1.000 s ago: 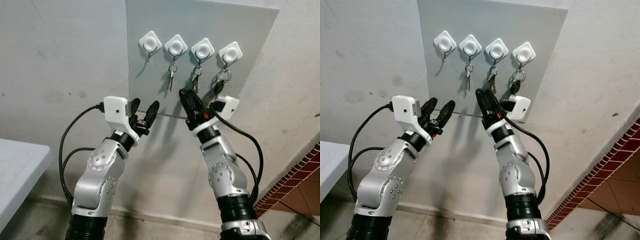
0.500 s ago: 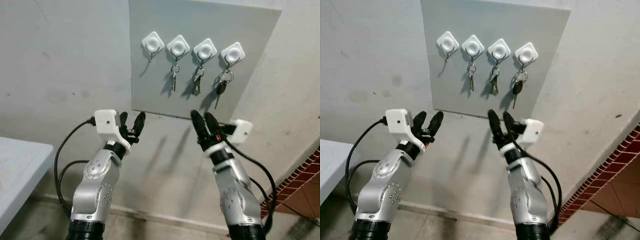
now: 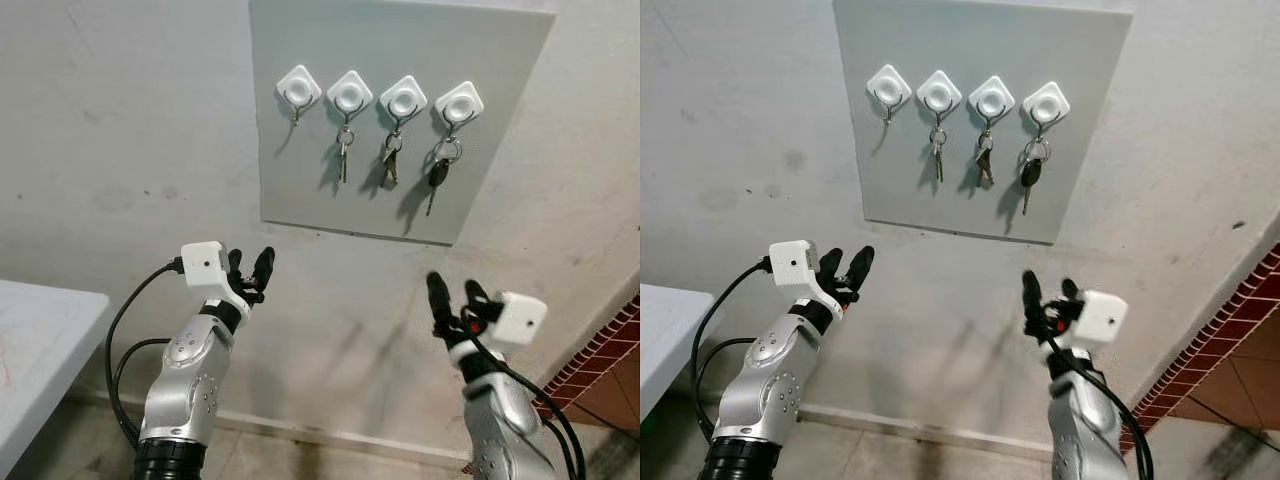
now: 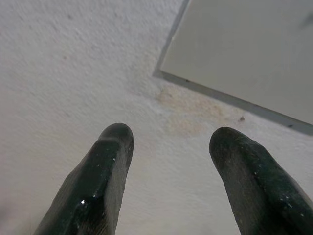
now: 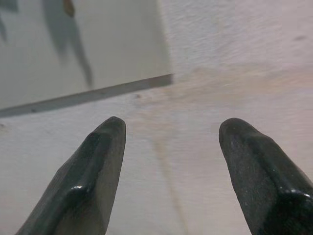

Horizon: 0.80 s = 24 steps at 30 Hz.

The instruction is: Hang keys on a hook

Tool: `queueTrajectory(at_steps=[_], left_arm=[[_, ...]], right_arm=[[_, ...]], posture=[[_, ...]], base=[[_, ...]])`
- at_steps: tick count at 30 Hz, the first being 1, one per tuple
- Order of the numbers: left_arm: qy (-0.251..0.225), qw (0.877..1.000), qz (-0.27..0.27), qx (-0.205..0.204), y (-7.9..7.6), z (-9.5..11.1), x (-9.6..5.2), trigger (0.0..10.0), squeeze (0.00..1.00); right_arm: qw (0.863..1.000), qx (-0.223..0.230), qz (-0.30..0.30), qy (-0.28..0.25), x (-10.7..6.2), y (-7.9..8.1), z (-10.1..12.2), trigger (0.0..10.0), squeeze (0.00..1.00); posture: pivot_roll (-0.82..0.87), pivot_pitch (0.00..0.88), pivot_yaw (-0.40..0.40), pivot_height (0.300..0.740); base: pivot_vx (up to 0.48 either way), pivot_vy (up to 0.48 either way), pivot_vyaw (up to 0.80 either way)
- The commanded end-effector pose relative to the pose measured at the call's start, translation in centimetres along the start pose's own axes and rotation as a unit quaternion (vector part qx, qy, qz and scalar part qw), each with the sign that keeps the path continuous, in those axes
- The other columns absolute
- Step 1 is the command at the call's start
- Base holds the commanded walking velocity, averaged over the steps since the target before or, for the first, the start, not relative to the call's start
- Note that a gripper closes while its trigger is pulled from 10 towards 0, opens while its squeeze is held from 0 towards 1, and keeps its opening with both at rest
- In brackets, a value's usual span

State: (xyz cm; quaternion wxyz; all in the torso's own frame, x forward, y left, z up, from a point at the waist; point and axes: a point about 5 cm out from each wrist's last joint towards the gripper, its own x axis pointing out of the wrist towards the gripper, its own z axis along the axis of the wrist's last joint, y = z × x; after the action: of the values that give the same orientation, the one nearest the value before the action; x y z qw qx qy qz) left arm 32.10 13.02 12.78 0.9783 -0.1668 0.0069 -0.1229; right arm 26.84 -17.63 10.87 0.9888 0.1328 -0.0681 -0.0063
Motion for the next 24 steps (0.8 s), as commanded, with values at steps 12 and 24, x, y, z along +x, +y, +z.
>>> queueTrajectory(at_steps=[12, 24], left_arm=[[-0.012, 0.998, -0.033, 0.054, -0.4, -2.3, -2.7, 10.0, 0.0], [0.003, 0.996, 0.022, 0.081, 1.7, -4.3, -4.6, 10.0, 0.0]], right_arm=[[0.996, -0.078, -0.031, 0.004, -1.7, -0.2, -0.5, 10.0, 0.0], [0.992, -0.112, -0.033, 0.04, -3.8, -0.5, -2.5, 10.0, 0.0]], posture=[[-0.09, 0.0, 0.008, 0.74], [-0.07, 0.0, 0.005, 0.74]], base=[[0.0, 0.0, 0.0], [0.0, 0.0, 0.0]])
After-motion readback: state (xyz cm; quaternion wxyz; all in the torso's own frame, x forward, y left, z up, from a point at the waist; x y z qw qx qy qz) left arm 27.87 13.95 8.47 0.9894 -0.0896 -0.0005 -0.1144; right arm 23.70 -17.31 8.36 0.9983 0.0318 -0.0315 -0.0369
